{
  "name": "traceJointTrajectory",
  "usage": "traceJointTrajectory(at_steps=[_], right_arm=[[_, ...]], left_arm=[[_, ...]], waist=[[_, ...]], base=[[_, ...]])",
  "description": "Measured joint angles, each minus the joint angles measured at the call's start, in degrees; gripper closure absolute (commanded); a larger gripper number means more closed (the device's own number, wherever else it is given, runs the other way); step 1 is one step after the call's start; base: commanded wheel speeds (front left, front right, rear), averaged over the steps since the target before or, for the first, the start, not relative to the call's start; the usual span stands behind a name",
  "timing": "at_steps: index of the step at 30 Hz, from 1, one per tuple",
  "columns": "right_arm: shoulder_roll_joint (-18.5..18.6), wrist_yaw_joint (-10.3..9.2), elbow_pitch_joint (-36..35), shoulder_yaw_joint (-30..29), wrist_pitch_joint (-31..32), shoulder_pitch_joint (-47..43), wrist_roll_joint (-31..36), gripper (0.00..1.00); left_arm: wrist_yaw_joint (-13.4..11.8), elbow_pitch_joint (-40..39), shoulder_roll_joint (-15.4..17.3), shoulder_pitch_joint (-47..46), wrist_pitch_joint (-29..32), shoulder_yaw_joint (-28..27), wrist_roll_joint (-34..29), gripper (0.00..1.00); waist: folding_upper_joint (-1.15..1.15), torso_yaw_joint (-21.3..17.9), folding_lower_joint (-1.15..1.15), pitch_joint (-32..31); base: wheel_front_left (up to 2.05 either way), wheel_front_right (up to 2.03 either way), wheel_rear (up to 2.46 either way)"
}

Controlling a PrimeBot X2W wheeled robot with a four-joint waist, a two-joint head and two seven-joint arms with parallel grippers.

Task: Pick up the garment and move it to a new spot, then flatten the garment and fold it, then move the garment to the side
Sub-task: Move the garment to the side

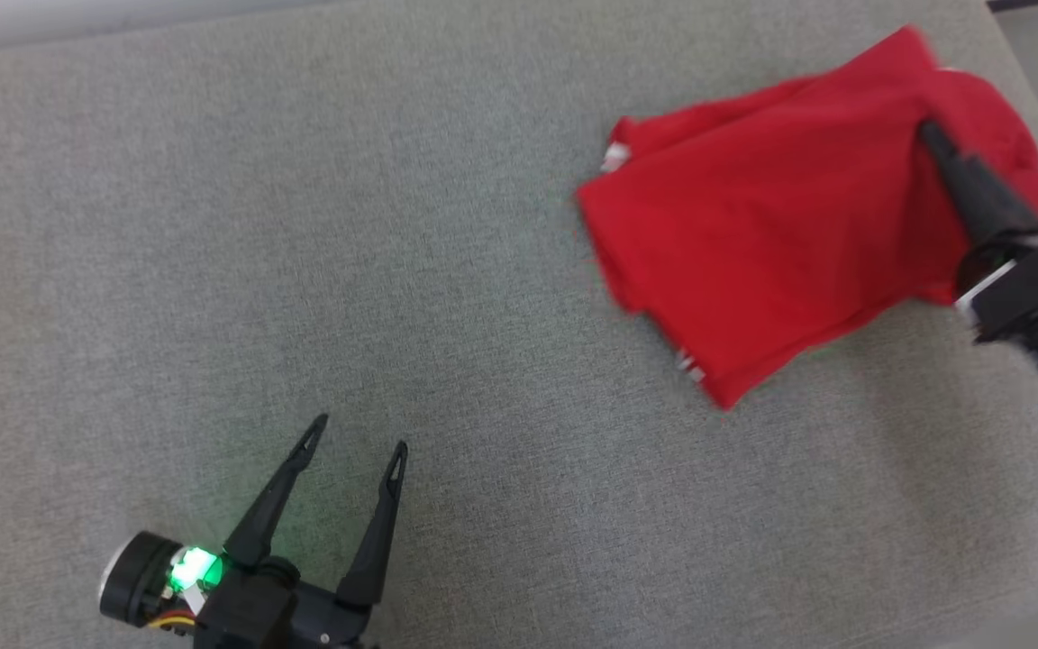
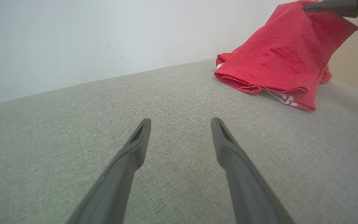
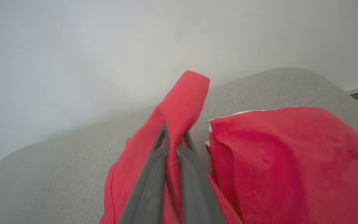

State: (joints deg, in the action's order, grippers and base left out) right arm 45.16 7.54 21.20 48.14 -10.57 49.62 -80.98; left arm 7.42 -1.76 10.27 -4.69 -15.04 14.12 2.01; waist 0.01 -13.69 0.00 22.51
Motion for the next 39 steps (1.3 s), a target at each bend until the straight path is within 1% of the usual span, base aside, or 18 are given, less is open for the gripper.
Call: traceJointTrajectory(at_steps=[6, 11, 14, 17, 20, 26, 29, 30, 31, 33, 34, 35, 36, 38, 39], right_arm=[[4.0, 0.0, 0.4, -0.8, 0.5, 4.1, 0.6, 1.0], [7.3, 0.0, 1.6, -1.2, 1.1, 5.7, 1.0, 1.0], [9.2, 0.0, 4.2, -1.2, 2.2, 6.1, 1.2, 1.0], [9.9, 0.0, 8.4, -0.7, 2.5, 6.2, 2.4, 1.0], [8.8, 0.0, 13.0, -0.3, 1.8, 7.3, 4.7, 1.0], [4.4, 0.0, 23.2, 0.6, 0.7, 10.9, 10.2, 1.0], [2.6, 0.0, 29.3, 1.0, -0.3, 12.8, 13.5, 0.89], [1.1, 0.0, 32.4, 1.1, -1.2, 13.8, 15.1, 0.81], [1.1, 0.0, 32.4, 1.1, -1.2, 13.8, 15.1, 0.87], [-0.1, 0.0, 34.4, 1.1, -2.0, 14.5, 16.6, 0.89], [-0.6, 0.0, 35.3, 1.1, -2.5, 14.9, 17.0, 0.76], [-1.1, 0.0, 36.3, 0.9, -2.9, 15.1, 17.6, 0.76], [-1.6, 0.0, 37.2, 0.9, -3.2, 15.3, 18.3, 0.0], [-2.7, 0.0, 40.3, 0.6, -4.1, 15.8, 21.1, 0.0], [-2.7, 0.0, 40.3, 0.6, -4.1, 15.8, 21.1, 0.0]], left_arm=[[0.0, 0.0, 1.2, -1.9, 0.0, 0.3, 0.1, 0.0], [0.1, -0.4, 1.9, -3.4, 0.0, 1.0, 0.1, 0.0], [0.1, -0.8, 2.4, -3.8, 0.0, 1.1, 0.1, 0.0], [0.1, -1.0, 2.8, -4.2, 0.0, 1.5, 0.2, 0.0], [0.1, -1.0, 3.3, -4.8, 0.0, 1.9, 0.5, 0.0], [0.1, -1.4, 4.1, -6.0, 0.0, 2.4, 0.6, 0.0], [0.1, -1.5, 4.1, -6.2, 0.0, 2.5, 0.6, 0.0], [0.1, -1.4, 4.1, -6.2, 0.0, 2.4, 0.6, 0.0], [0.1, -1.4, 4.1, -6.2, 0.0, 2.4, 0.6, 0.0], [0.1, -1.3, 4.1, -6.2, 0.0, 2.3, 0.6, 0.0], [0.1, -1.2, 4.1, -6.2, 0.0, 2.3, 0.6, 0.0], [0.1, -1.2, 4.1, -6.2, 0.0, 2.2, 0.6, 0.0], [0.1, -1.1, 4.1, -6.2, 0.0, 2.2, 0.6, 0.0], [0.1, -0.8, 4.0, -6.2, 0.0, 2.4, 0.6, 0.0], [0.1, -0.8, 4.0, -6.2, 0.0, 2.4, 0.6, 0.0]], waist=[[0.0, -0.2, 0.0, 3.0], [0.0, -0.4, 0.01, 5.5], [0.0, -0.3, 0.01, 6.6], [0.0, -0.1, 0.01, 7.5], [0.0, 0.3, 0.0, 8.1], [0.0, 1.5, 0.0, 8.9], [0.0, 2.1, 0.0, 9.0], [-0.01, 2.4, 0.0, 9.0], [-0.01, 2.4, 0.0, 9.0], [-0.01, 2.7, 0.0, 8.9], [-0.01, 2.8, 0.0, 8.8], [0.0, 2.9, 0.0, 8.7], [0.0, 2.9, 0.0, 8.6], [0.0, 3.0, 0.0, 8.2], [0.0, 3.0, 0.0, 8.2]], base=[[0.0, 0.0, 0.0], [0.0, 0.0, 0.0], [0.0, 0.0, 0.0], [0.0, 0.0, 0.0], [0.0, 0.0, 0.0], [0.0, 0.0, 0.0], [0.0, 0.0, 0.0], [0.0, 0.0, 0.0], [0.0, 0.0, 0.0], [0.0, 0.0, 0.0], [0.0, 0.0, 0.0], [0.0, 0.0, 0.0], [0.0, 0.0, 0.0], [0.0, 0.0, 0.0], [0.0, 0.0, 0.0]])
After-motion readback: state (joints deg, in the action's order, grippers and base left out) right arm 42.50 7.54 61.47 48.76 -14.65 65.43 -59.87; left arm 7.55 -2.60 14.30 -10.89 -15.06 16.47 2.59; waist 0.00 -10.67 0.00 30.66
